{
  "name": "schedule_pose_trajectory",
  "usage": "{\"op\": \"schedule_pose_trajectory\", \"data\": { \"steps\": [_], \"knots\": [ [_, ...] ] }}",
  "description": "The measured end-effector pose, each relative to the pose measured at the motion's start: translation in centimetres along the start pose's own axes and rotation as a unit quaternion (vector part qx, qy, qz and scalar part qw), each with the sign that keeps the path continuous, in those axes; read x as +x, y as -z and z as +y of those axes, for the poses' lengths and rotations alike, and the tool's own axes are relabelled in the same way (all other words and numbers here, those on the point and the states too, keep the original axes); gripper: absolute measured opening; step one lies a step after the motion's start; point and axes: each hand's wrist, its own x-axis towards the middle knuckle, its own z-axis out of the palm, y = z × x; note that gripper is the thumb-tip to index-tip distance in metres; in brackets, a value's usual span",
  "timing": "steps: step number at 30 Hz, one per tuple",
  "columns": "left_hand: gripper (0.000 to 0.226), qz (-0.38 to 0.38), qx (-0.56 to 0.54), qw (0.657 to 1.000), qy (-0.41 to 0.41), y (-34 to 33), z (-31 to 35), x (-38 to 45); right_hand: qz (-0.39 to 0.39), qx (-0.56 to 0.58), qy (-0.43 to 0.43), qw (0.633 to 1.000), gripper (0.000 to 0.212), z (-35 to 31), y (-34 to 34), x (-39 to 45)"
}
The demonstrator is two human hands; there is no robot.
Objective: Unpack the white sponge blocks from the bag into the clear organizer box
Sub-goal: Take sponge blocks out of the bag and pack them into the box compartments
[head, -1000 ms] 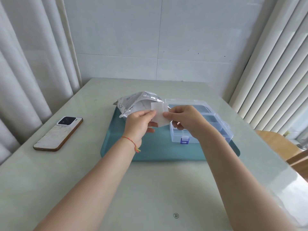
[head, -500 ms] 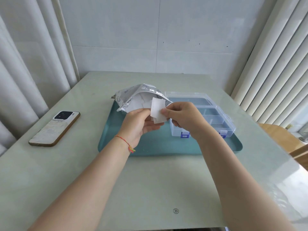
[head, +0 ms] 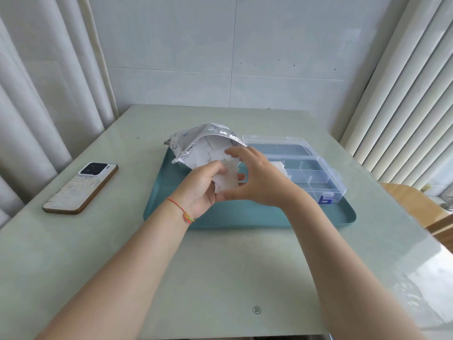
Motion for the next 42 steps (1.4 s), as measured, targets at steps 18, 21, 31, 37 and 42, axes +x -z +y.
{"op": "schedule_pose_trajectory", "data": {
  "steps": [18,21,31,37,42],
  "knots": [
    [0.019,-0.022,-0.023,0.997,0.063,0.2,-0.3,0.6,0.003,-0.102,0.042,0.994,0.074,-0.7,-1.2,-0.1],
    [0.021,-0.031,-0.004,0.998,0.056,0.0,-0.2,0.5,-0.006,-0.111,0.038,0.993,0.077,-0.7,-1.4,0.0],
    [0.02,-0.057,0.037,0.996,0.05,0.1,-0.7,0.7,-0.008,-0.092,0.031,0.995,0.074,-0.8,-1.3,0.0],
    [0.024,-0.068,0.039,0.995,0.053,0.0,-0.4,0.2,-0.008,-0.079,0.038,0.996,0.083,-0.6,-1.1,0.1],
    [0.013,-0.068,0.015,0.996,0.057,0.0,-0.5,0.4,0.002,-0.1,0.033,0.994,0.069,-0.3,-1.4,0.2]
  ]
}}
